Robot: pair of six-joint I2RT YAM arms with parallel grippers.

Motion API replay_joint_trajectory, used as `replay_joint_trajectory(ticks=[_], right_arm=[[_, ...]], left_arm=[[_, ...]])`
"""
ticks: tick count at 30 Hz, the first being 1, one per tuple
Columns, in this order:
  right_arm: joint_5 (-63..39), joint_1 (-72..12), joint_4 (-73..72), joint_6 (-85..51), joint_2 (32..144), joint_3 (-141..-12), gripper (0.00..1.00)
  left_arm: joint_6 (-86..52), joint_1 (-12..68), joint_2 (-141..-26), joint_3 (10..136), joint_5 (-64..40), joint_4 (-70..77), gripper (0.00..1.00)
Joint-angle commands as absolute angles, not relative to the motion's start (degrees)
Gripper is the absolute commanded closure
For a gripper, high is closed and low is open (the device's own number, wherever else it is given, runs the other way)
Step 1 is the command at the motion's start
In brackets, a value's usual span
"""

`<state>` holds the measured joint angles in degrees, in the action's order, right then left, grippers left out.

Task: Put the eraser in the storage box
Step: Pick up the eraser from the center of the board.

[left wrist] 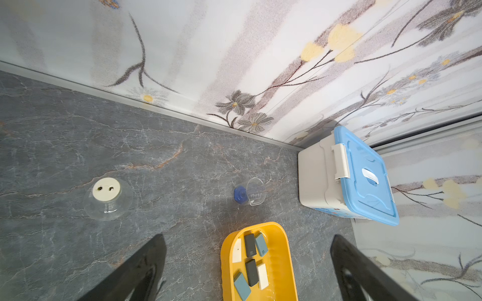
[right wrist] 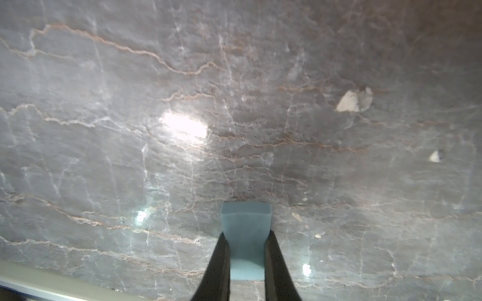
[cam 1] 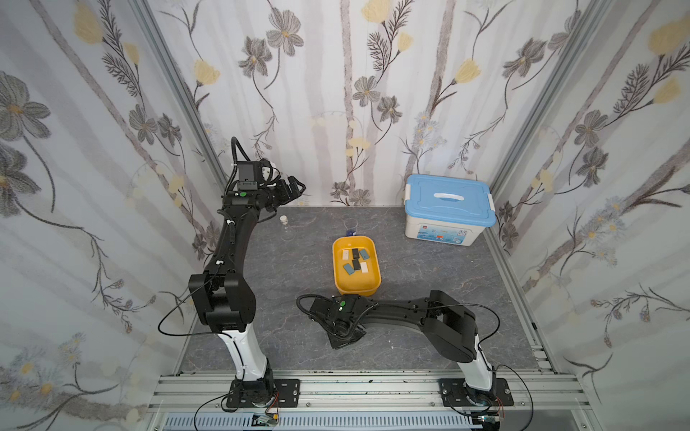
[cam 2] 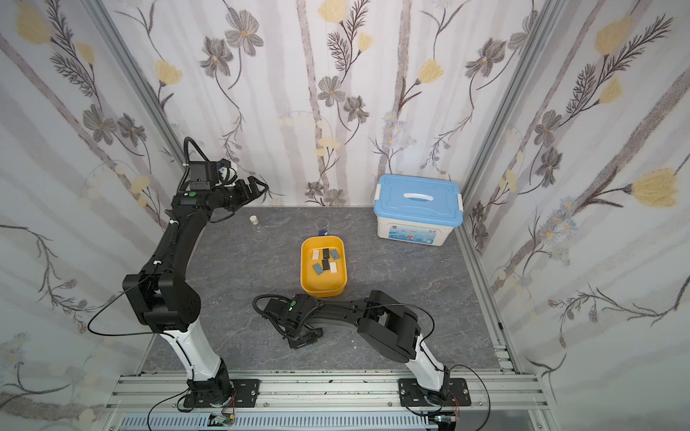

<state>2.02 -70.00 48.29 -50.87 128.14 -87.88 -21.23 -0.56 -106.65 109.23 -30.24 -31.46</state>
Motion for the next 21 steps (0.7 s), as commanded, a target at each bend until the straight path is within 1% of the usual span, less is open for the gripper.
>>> replay_joint_trajectory(ticks=[1, 6, 9, 16, 21], right_arm=[[6.4, -69.8, 48.7, -51.3, 125.8, -89.1, 0.86], [10.0, -68.2, 50.3, -49.8, 122.8, -93.6, 0.86], [11.8, -65.8, 51.7, -47.2, 121.8, -97.2, 0.85], [14.7, -56.5, 51.8, -37.0, 121.3, -103.4, 0.84], [15.1, -51.0, 51.2, -30.5, 123.8, -107.1, 0.84]], left_arm=[[-21.1, -0.6, -106.3, 109.1, -30.4, -30.0, 0.00], [-21.1, -0.6, -106.1, 109.3, -30.0, -30.1, 0.00], [-21.1, -0.6, -106.1, 109.3, -29.6, -30.2, 0.00], [-20.9, -0.6, -107.8, 111.4, -28.9, -31.6, 0.00], [-21.5, -0.6, -109.6, 113.7, -28.2, -32.0, 0.00]])
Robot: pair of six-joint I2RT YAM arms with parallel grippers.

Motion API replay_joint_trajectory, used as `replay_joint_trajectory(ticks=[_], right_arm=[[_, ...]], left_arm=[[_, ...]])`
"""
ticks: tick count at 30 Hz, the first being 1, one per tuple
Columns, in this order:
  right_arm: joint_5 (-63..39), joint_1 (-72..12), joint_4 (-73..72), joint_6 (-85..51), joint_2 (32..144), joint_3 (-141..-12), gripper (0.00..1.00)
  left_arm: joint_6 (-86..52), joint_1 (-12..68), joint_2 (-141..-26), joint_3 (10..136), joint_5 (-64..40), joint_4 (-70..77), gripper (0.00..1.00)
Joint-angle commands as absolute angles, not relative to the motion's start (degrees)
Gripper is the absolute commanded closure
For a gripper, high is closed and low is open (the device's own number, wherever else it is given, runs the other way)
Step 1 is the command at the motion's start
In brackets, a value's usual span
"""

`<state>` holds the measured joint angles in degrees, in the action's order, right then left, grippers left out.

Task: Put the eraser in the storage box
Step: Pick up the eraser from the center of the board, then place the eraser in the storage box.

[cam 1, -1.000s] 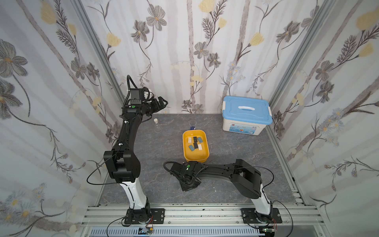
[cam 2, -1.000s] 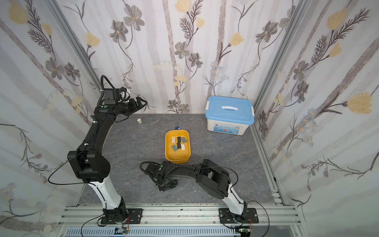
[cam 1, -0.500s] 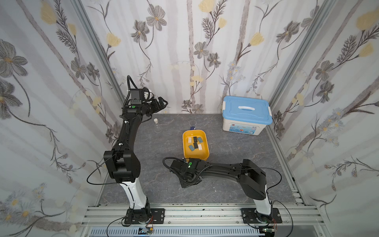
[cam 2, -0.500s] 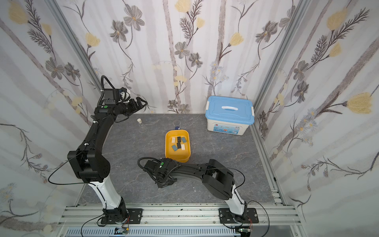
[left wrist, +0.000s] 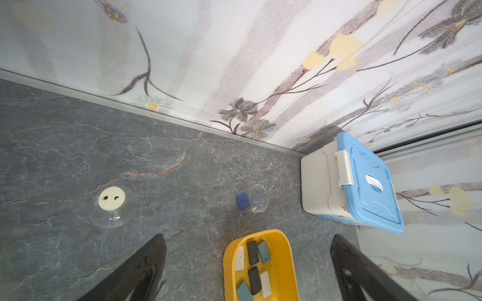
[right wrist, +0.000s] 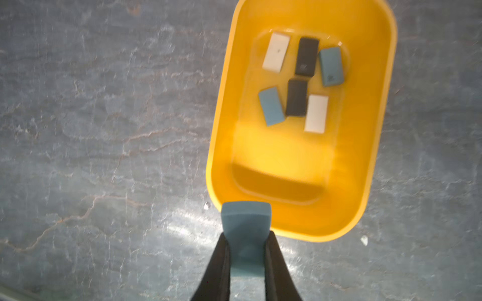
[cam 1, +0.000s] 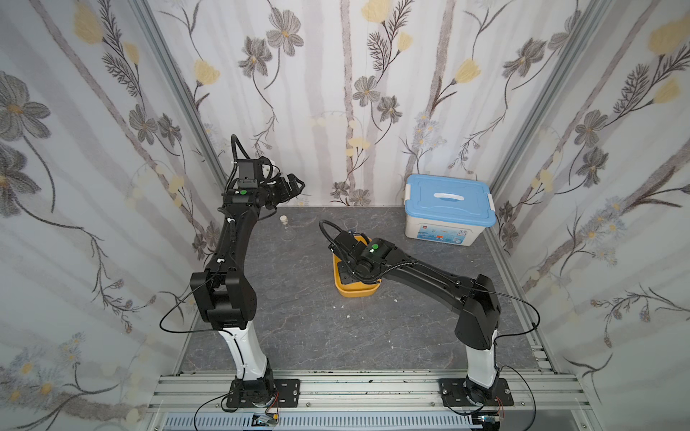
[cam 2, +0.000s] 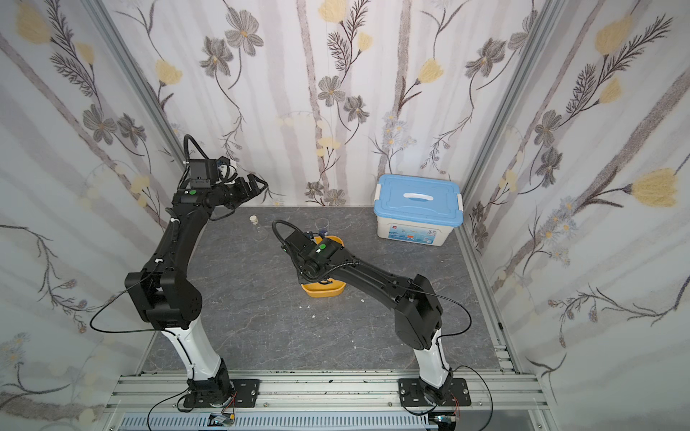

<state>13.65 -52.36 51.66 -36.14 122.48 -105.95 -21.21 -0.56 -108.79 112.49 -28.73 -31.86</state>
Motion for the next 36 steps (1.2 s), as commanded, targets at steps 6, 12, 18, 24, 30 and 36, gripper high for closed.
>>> replay_joint_trajectory(ticks=[6, 12, 18, 24, 30, 36], right_arm=[[13.2, -47.3, 48.5, -25.5, 128.7, -108.1, 0.84], [11.0, -46.5, 47.3, -23.6, 132.8, -109.4, 0.84], [9.2, -46.2, 47.2, -22.5, 136.0, -109.3, 0.83], [7.2, -45.9, 47.0, -22.5, 138.0, -109.3, 0.83], [5.3, -45.6, 47.8, -22.4, 139.4, -109.3, 0.82], [3.9, -45.2, 48.3, -22.3, 140.4, -109.6, 0.81]], left_arm=[[-22.2, -0.6, -112.5, 116.7, -28.0, -32.7, 0.00], [-22.7, -0.6, -110.8, 115.1, -24.3, -30.7, 0.00], [-22.1, -0.6, -110.4, 114.9, -23.0, -30.4, 0.00], [-21.5, -0.6, -111.1, 115.0, -22.8, -30.6, 0.00], [-20.7, -0.7, -111.7, 115.5, -22.5, -31.2, 0.00], [-20.4, -0.7, -112.5, 115.9, -22.3, -31.5, 0.00]])
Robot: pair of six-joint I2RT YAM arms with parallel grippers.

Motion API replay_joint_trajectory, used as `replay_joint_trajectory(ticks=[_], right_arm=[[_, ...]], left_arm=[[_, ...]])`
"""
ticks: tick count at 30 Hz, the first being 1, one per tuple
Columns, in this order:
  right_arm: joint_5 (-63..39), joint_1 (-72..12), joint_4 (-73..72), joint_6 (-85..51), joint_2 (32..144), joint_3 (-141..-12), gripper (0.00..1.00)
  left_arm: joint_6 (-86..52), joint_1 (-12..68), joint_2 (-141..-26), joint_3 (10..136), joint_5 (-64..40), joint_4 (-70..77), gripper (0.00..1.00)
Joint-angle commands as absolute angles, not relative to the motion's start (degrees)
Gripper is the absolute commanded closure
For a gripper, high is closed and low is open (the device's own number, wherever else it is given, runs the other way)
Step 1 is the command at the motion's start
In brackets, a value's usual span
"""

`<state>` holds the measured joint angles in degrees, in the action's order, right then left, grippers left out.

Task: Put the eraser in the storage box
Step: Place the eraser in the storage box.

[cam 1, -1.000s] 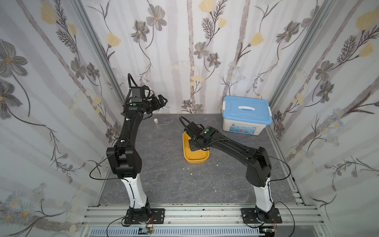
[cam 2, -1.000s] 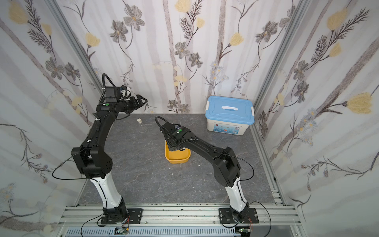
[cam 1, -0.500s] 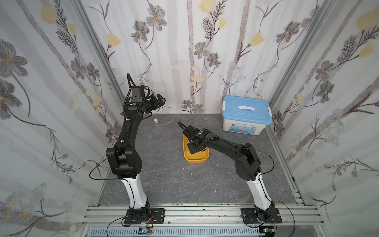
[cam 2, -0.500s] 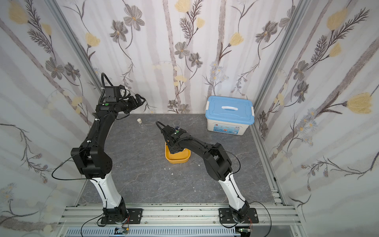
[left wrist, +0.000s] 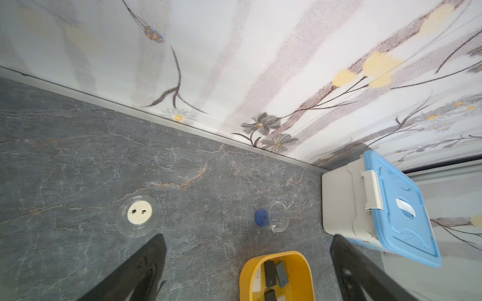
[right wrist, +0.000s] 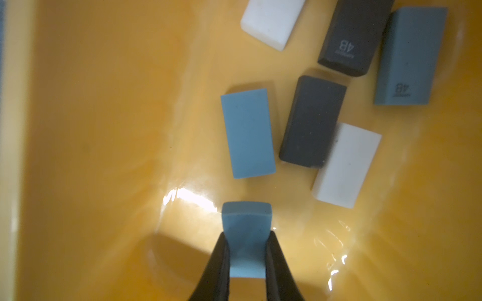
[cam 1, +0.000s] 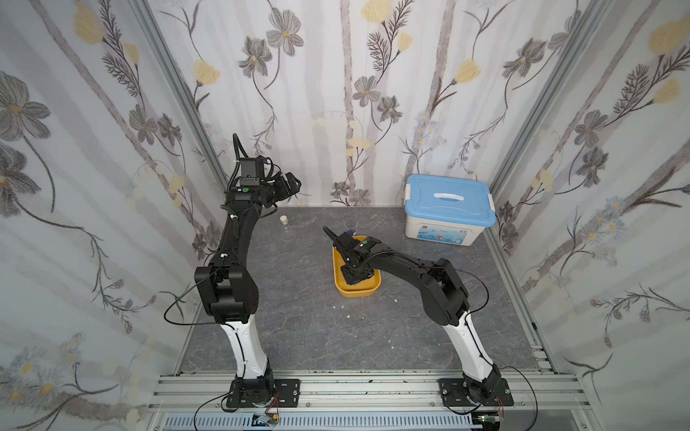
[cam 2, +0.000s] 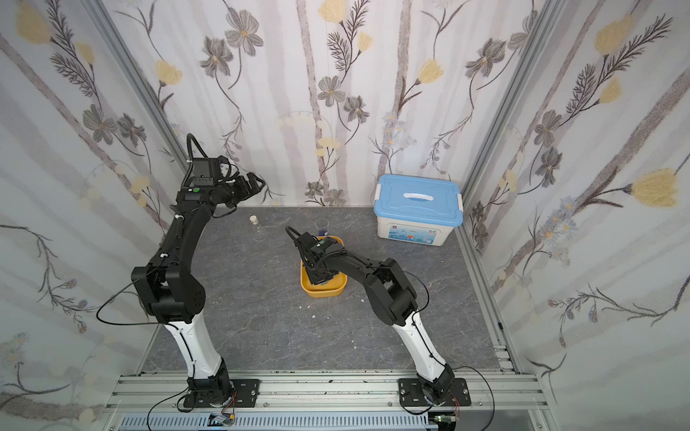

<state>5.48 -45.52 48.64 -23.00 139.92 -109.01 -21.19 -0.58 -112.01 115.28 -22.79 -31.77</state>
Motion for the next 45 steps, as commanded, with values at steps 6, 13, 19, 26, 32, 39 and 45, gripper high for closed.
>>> replay_joint_trajectory(ticks=[6, 13, 19, 26, 32, 39, 45], right_arm=[[3.9, -44.9, 49.6, -22.2, 141.5, -109.6, 0.80], [3.3, -44.9, 49.5, -22.2, 141.9, -109.8, 0.73], [3.3, -44.9, 48.6, -22.5, 140.4, -109.8, 0.52], [6.0, -45.0, 48.2, -23.5, 136.1, -112.0, 0.41], [11.9, -45.5, 45.8, -23.9, 128.7, -112.9, 0.31], [14.1, -45.6, 35.5, -19.8, 117.7, -109.3, 0.16], [15.3, -44.9, 33.0, -18.8, 113.7, -106.4, 0.01]], left_arm=[[-20.2, -0.8, -112.8, 116.1, -22.1, -31.6, 0.00], [-20.0, -1.0, -113.0, 116.0, -22.1, -31.9, 0.00], [-19.9, -0.9, -112.9, 116.0, -22.1, -32.1, 0.00], [-19.8, -0.9, -112.5, 116.3, -21.9, -32.4, 0.00], [-18.1, -0.9, -112.6, 120.2, -20.9, -35.9, 0.00], [-17.5, -1.0, -109.9, 119.5, -18.6, -37.8, 0.00], [-14.4, -0.9, -104.0, 111.5, -12.6, -35.9, 0.00]])
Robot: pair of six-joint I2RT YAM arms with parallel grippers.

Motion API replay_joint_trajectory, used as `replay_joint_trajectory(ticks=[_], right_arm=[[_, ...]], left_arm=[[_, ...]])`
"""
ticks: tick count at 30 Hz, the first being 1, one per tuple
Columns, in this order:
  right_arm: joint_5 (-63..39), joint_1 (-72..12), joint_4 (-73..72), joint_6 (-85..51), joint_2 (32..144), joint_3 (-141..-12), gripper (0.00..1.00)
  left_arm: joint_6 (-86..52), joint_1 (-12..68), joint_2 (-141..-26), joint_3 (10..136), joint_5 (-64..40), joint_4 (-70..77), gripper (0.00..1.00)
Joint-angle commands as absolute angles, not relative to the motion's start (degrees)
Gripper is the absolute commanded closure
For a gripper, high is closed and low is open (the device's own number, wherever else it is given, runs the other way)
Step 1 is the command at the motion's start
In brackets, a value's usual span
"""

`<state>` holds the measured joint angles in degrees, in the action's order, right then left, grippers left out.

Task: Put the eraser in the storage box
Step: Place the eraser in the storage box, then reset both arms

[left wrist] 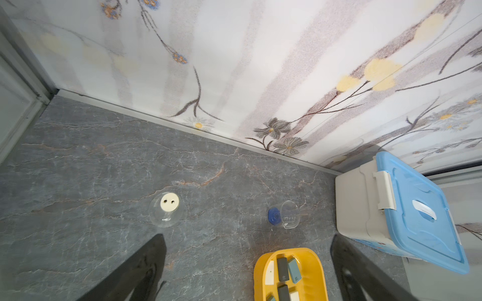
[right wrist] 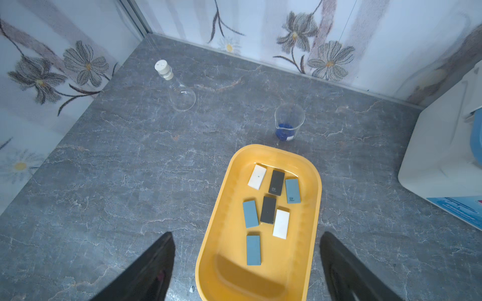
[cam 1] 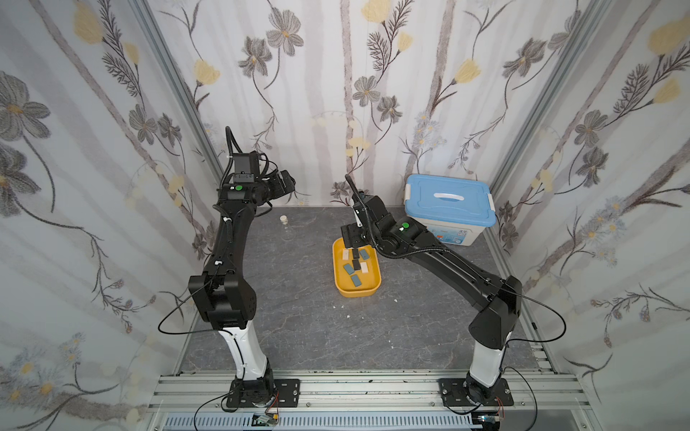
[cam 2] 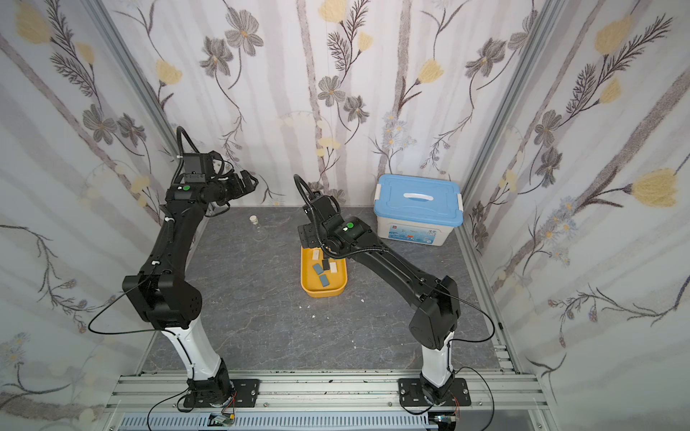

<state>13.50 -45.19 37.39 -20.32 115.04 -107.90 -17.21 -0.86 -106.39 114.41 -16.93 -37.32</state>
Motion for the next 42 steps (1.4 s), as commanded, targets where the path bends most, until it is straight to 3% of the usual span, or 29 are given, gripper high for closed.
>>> replay_joint_trajectory(ticks=[1, 5, 10, 15, 18, 27, 29, 36, 42], right_arm=[[15.3, -44.8, 31.8, -18.5, 112.3, -104.6, 0.00], [15.2, -39.8, 24.8, -18.8, 103.8, -93.9, 0.00], [8.6, -28.2, 8.9, -17.3, 87.0, -70.4, 0.00], [3.2, -13.8, -10.6, -17.2, 73.2, -45.1, 0.00], [10.4, -11.7, -20.4, -13.8, 68.9, -34.3, 0.00], [27.0, -7.7, -32.7, -13.9, 66.8, -22.4, 0.00], [28.6, -6.8, -41.5, -10.4, 66.0, -18.3, 0.00], [25.2, -3.0, -57.0, -8.4, 74.7, -13.2, 0.00], [12.6, -2.2, -69.2, -2.6, 82.5, -12.5, 0.00]], left_arm=[[-13.9, -0.7, -102.0, 108.1, -11.2, -33.5, 0.00], [-13.1, -0.5, -92.1, 89.2, -7.1, -18.0, 0.00], [-10.9, 0.6, -79.0, 59.4, 0.5, 10.1, 0.00], [-5.6, 2.2, -76.0, 49.9, 6.8, 12.9, 0.00], [-5.2, 2.5, -74.3, 44.2, 10.2, 17.3, 0.00], [0.3, 4.5, -75.9, 36.6, 15.5, 22.4, 0.00], [1.6, 4.6, -76.8, 36.2, 15.1, 23.4, 0.00], [2.9, 5.2, -79.5, 31.5, 14.1, 33.8, 0.00], [4.7, 4.7, -79.8, 29.0, 12.3, 40.7, 0.00]])
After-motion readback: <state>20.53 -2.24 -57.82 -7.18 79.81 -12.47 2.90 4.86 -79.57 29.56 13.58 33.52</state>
